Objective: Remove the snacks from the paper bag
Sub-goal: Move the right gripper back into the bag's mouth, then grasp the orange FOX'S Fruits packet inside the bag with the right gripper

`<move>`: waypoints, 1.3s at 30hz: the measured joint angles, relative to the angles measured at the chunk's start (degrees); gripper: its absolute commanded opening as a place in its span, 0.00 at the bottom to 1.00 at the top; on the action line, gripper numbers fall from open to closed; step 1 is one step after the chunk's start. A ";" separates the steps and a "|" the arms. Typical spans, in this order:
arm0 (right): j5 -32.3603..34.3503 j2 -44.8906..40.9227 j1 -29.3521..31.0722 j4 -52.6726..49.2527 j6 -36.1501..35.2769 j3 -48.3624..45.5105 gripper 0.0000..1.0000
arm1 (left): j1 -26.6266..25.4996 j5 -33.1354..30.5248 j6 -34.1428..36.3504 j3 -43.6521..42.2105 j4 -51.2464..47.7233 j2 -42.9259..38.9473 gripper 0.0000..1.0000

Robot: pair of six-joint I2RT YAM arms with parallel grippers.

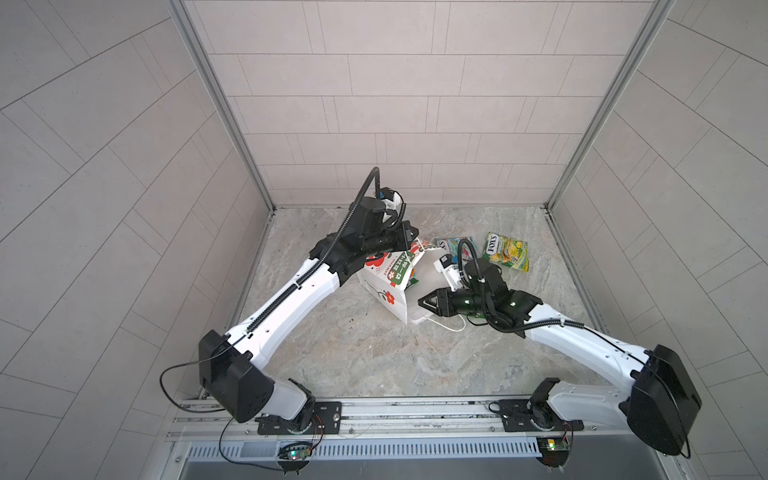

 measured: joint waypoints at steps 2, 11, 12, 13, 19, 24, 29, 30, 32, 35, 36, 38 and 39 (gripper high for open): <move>1.46 2.29 0.46 0.52 0.76 0.63 0.36 | 0.00 0.02 0.00 0.00 0.00 0.00 0.00; 8.35 11.67 1.22 3.08 7.04 4.17 0.35 | 0.00 0.24 0.00 0.00 0.02 0.00 0.00; 9.05 12.59 1.25 3.82 8.04 4.87 0.35 | 0.00 0.28 0.00 0.00 0.02 0.00 0.00; 9.86 13.46 1.29 4.39 8.96 5.64 0.35 | 0.00 0.33 -0.02 0.00 0.02 0.00 0.00; 14.99 17.59 1.31 6.58 13.73 8.66 0.34 | 0.00 0.48 -0.15 0.00 0.02 0.00 0.00; 18.84 19.47 1.31 8.02 15.61 9.25 0.34 | 0.00 0.66 -0.44 0.00 0.02 0.00 0.00; 21.16 21.07 1.31 10.14 16.00 10.08 0.34 | 0.00 0.70 -0.44 0.00 0.02 0.00 0.00; 21.59 21.29 1.31 10.64 16.04 10.16 0.34 | 0.00 0.70 -0.44 0.00 0.02 0.00 0.00; 22.49 21.62 1.33 11.63 16.11 10.16 0.34 | 0.00 0.70 -0.42 0.00 0.02 0.00 0.00; 23.74 22.16 1.33 12.98 16.13 10.21 0.34 | 0.00 0.72 -0.44 0.00 0.00 0.00 0.00; 24.13 22.34 1.33 13.38 16.13 10.25 0.34 | 0.00 0.76 -0.44 0.00 0.00 0.00 0.00; 25.03 22.69 1.33 14.01 16.11 10.51 0.34 | 0.00 0.83 -0.44 0.00 0.00 0.00 0.00; 25.51 22.88 1.33 14.21 16.09 10.78 0.34 | 0.00 0.85 -0.44 0.00 -0.02 0.00 0.00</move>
